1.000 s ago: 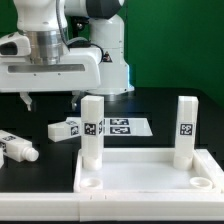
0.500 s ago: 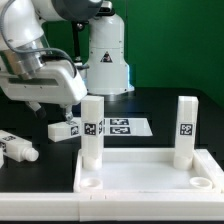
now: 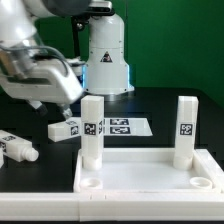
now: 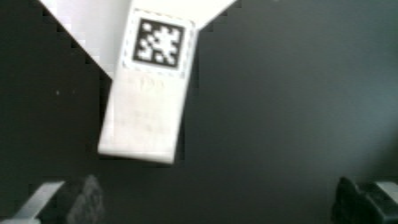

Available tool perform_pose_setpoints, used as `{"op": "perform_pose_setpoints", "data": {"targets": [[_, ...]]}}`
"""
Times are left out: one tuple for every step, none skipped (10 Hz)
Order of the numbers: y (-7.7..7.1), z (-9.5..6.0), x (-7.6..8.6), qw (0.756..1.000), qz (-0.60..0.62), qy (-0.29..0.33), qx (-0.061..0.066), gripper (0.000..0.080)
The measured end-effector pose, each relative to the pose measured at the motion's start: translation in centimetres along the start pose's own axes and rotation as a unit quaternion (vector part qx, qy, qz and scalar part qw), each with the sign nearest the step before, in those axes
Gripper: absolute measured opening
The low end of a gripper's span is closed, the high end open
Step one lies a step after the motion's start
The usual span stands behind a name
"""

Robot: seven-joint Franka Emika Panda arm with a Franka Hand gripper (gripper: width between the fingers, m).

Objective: Assemble desk

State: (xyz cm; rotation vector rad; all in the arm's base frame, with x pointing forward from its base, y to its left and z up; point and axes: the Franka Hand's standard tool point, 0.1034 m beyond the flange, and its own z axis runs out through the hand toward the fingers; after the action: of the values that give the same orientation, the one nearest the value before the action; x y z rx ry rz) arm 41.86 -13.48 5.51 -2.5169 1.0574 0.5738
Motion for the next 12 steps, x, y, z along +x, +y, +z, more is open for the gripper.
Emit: {"op": "perform_pose_setpoints", "data": {"targets": [[0.8, 1.7, -0.9, 0.998, 0.007, -0.055, -0.004, 0.0649], [0.4, 1.8, -0.7, 0.998, -0.015, -0.054, -0.027, 0.0649], [0.0, 1.8, -1.6, 0.996, -0.022, -0.088, -0.024, 0.0649], [0.3, 2.0, -1.4, 0.993, -0.016, -0.116, -0.024, 0.0649], [0.5, 2.2, -1.8, 0.986, 0.0, -0.167, -0.016, 0.0649], [1.1, 2.1, -1.2, 0.974, 0.023, -0.225, 0.0, 0.0649], [1.6, 1.8, 0.3, 0.969, 0.028, -0.247, 0.002, 0.0649], [1.6, 1.9, 0.7, 0.97, 0.025, -0.242, 0.001, 0.0649], [1.5, 2.0, 0.5, 0.97, 0.024, -0.244, 0.0, 0.0649], [1.5, 2.0, 0.5, 0.969, 0.024, -0.244, -0.001, 0.0649], [1.6, 2.3, 0.5, 0.968, 0.033, -0.248, 0.005, 0.0649], [2.3, 3.2, 0.5, 0.963, 0.058, -0.263, 0.017, 0.0649]]}}
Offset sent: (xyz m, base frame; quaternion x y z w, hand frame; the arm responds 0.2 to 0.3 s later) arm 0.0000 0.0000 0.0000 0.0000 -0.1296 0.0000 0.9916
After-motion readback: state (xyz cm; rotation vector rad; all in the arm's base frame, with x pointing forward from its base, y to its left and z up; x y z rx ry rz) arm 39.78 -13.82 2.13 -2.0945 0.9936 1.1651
